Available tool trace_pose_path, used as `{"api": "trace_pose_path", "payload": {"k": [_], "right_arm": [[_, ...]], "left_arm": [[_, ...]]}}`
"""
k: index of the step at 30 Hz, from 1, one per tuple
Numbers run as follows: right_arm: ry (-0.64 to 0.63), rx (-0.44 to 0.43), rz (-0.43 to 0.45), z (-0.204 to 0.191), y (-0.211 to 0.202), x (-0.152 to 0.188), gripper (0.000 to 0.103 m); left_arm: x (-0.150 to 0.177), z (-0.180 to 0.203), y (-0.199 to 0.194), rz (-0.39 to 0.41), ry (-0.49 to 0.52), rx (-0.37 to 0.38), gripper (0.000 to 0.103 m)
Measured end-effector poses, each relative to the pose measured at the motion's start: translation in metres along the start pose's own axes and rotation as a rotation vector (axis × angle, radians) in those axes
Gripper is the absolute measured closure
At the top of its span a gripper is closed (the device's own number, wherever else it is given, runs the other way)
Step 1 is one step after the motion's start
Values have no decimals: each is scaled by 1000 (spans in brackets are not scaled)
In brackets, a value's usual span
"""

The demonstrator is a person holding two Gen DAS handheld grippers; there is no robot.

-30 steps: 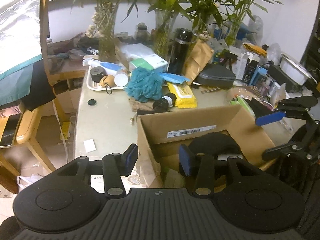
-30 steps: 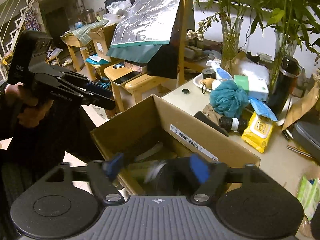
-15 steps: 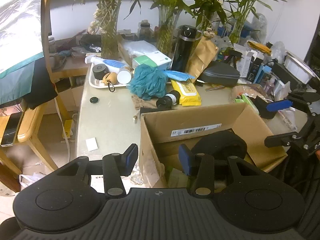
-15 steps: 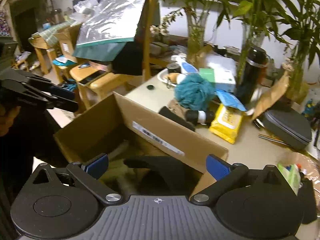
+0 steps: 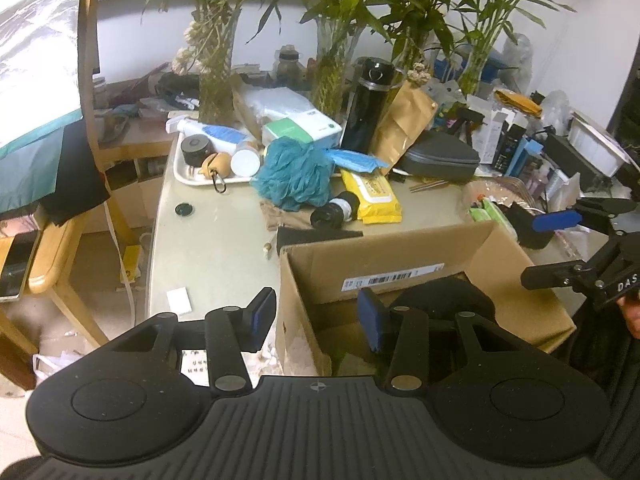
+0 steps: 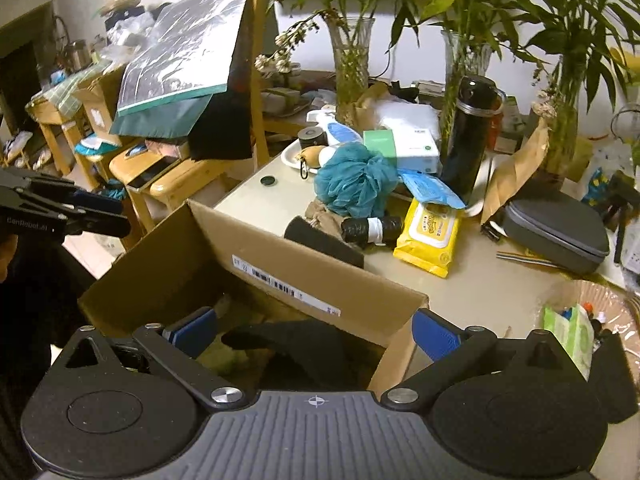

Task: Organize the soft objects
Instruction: 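Move both grippers back from the box toward the black foam piece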

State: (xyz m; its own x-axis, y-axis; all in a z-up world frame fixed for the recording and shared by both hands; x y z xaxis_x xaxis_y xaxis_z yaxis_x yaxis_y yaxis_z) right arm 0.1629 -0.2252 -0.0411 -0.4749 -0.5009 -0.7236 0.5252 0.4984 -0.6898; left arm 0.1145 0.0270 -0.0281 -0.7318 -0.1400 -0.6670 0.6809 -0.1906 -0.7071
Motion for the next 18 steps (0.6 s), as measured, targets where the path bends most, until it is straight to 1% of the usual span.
{"api": "trace_pose_path", "payload": {"k": [4, 12, 18], "right_arm": [[27, 9, 7, 6, 4, -2, 0], [92, 53, 25, 25, 15, -2, 0], [136, 63, 46, 42, 26, 0, 0]], "left_arm": [[-5, 1, 3, 9, 12, 3, 59], [-15, -4, 14, 3, -7, -8, 59], [-20, -5, 20, 8, 4, 19, 59]]}}
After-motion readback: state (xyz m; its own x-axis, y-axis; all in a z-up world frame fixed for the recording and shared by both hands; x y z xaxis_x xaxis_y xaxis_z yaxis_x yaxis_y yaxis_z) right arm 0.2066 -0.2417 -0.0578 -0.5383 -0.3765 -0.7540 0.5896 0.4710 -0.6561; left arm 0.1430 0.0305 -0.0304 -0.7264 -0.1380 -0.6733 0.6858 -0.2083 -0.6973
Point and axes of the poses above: each gripper's, at about its wrist camera, not at the fingertips, and y roughly the way its jaws point, z to its right, x to its underside, the point moved 4 cm from there along y, roughly the way its jaws point, and after that the axes turned 10 degrees about -y, right-handed, at the moved point
